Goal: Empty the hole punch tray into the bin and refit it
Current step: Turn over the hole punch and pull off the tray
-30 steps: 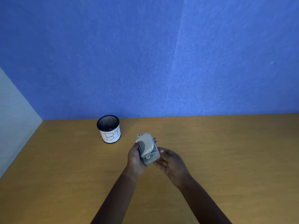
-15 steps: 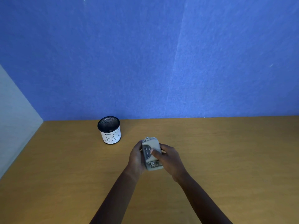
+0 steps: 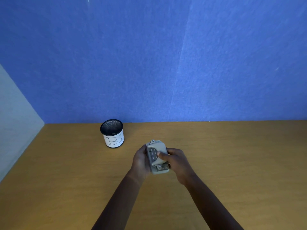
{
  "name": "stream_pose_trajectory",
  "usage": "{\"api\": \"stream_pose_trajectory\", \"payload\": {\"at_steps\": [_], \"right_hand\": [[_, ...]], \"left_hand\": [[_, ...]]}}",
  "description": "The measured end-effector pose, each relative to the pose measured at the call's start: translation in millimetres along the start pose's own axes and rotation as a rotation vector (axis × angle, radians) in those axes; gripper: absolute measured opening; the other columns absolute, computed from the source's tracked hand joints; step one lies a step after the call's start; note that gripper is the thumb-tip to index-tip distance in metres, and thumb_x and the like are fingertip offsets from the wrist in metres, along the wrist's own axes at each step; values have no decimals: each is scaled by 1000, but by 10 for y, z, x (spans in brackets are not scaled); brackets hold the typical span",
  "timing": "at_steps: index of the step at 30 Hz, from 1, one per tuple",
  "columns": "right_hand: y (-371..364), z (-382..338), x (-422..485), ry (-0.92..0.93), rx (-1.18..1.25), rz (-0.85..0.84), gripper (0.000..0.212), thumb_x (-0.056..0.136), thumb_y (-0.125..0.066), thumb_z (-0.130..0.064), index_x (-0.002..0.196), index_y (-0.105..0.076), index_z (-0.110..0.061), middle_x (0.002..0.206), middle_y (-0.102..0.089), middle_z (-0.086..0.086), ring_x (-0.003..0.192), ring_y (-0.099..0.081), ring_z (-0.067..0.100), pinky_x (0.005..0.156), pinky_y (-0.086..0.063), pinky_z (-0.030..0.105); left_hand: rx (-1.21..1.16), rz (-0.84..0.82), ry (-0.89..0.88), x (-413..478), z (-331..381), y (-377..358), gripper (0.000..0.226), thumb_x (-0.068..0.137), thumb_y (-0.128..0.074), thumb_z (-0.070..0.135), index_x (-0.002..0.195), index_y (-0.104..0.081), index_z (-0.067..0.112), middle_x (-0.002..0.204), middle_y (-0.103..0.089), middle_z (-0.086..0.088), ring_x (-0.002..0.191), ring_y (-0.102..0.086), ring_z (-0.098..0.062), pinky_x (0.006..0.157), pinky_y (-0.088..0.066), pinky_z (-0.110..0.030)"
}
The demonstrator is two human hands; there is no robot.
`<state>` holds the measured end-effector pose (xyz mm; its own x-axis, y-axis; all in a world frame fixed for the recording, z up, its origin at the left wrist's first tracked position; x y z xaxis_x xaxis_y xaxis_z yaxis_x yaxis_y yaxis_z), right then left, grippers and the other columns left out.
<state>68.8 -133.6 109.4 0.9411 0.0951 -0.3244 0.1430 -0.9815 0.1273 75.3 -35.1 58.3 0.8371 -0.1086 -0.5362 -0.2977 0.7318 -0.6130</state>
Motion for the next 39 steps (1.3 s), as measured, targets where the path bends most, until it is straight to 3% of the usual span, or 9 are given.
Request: {"api": "stream_pose_trajectory", "payload": {"at_steps": [4,7,12,21,24,26,31,36,39], "right_hand": [[75,-46,60,-47,128,49,11,86,-60,-6,88,-69,0,82,-64,16,76,-62,26,70,-51,36],[152,-102,124,-34,151,120,18,86,-59,-6,94,-67,8,87,-64,22,82,-62,30,77,-53,46],[211,-154,186,-35,112,173,26,87,-59,-11,103,-66,9,105,-67,31,96,-66,40,89,-51,52],[183,-151,201,-64,105,159,24,86,-60,-8,98,-65,12,90,-64,24,83,-62,31,83,-52,46],[179,-150,198,-83,131,128,24,87,-58,-6,99,-64,13,86,-64,22,76,-62,30,73,-53,40],[171,-148,191,-102,168,92,25,88,-57,-6,101,-63,14,79,-63,17,67,-61,26,64,-51,34],[166,-179,177,-94,173,75,26,88,-57,-5,104,-62,15,88,-63,21,73,-62,29,66,-52,35],[95,-133,147,-88,112,45,27,86,-58,-5,103,-63,15,88,-63,22,82,-61,30,77,-50,42],[24,-104,129,-78,66,23,30,86,-58,-5,113,-62,7,109,-66,24,95,-64,33,91,-50,47]], "left_hand": [[-78,-109,-40,-3,-39,-60,46,101,-23,32,95,-61,7,75,-72,-9,74,-66,-21,67,-53,-34],[-184,-162,-84,-20,-130,-97,39,100,-27,20,93,-61,5,73,-74,-6,64,-72,-13,59,-60,-23],[-260,-255,-187,-51,-196,-140,28,89,-41,16,97,-63,2,86,-77,-9,82,-74,-15,78,-59,-27],[-253,-213,-257,-45,-221,-93,31,94,-38,13,94,-67,1,85,-78,-10,81,-74,-16,72,-62,-26],[-292,-255,-293,-122,-170,-144,23,66,-72,18,83,-75,2,84,-77,-13,80,-75,-19,71,-62,-29],[-309,-283,-280,-122,-172,-140,51,47,-86,20,90,-70,-1,86,-76,-15,80,-74,-21,71,-62,-31],[-264,-250,-229,-100,-184,-104,25,85,-46,16,100,-60,2,84,-77,-10,80,-74,-17,74,-61,-28],[-237,-202,-74,-37,-205,-103,46,98,-26,40,101,-63,11,88,-72,-8,84,-64,-19,76,-49,-32],[-293,-220,-44,5,-179,-100,55,98,-23,44,95,-69,14,83,-74,-7,80,-65,-19,76,-46,-33]]}}
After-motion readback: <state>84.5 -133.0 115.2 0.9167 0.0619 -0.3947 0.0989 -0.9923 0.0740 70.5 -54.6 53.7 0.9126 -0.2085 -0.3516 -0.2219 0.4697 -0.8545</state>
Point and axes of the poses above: each hand's wrist, its own x-axis towards the middle knuckle, its own y-axis out of the back of the hand, z = x × y, the point moved 7 cm from there along x, towards the middle knuckle
